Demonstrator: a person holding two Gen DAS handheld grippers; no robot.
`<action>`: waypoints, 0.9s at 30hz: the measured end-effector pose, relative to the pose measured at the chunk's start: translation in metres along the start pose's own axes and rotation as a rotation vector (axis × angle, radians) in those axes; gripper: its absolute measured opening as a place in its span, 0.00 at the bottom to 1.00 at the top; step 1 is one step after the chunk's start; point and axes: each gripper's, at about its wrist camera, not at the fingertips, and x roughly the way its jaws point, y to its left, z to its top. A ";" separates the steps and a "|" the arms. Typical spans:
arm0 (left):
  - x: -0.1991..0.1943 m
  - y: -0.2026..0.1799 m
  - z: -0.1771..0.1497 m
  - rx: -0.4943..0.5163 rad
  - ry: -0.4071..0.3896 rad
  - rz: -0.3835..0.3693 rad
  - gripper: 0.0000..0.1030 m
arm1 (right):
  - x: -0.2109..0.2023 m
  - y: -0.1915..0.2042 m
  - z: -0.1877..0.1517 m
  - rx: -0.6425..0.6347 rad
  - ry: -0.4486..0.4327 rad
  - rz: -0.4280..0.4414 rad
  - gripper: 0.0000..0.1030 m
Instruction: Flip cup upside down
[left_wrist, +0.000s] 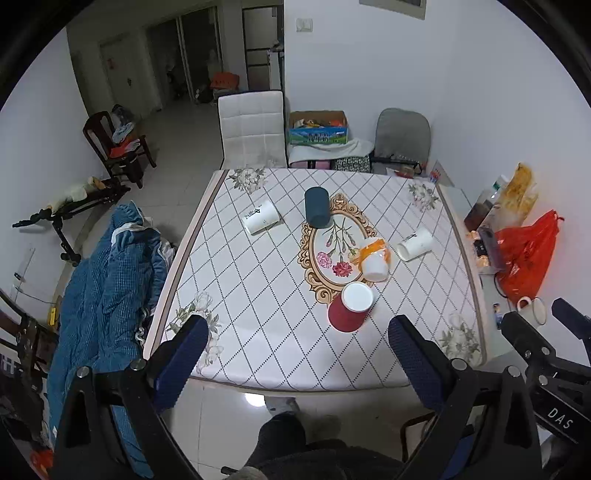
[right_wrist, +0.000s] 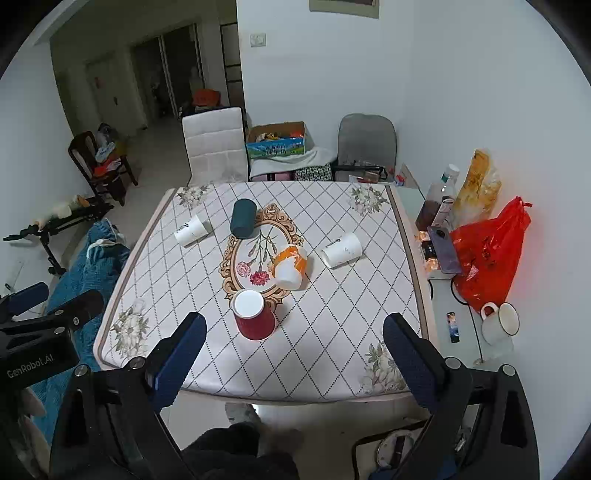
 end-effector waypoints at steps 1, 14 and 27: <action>-0.003 0.000 -0.001 -0.001 -0.001 0.000 0.97 | -0.007 0.000 -0.001 -0.002 -0.007 0.003 0.96; -0.037 -0.006 -0.021 -0.023 0.012 -0.002 0.97 | -0.055 0.000 -0.009 -0.041 -0.020 0.040 0.96; -0.049 -0.007 -0.025 0.017 0.005 -0.010 0.97 | -0.062 -0.007 -0.009 -0.002 -0.006 0.029 0.96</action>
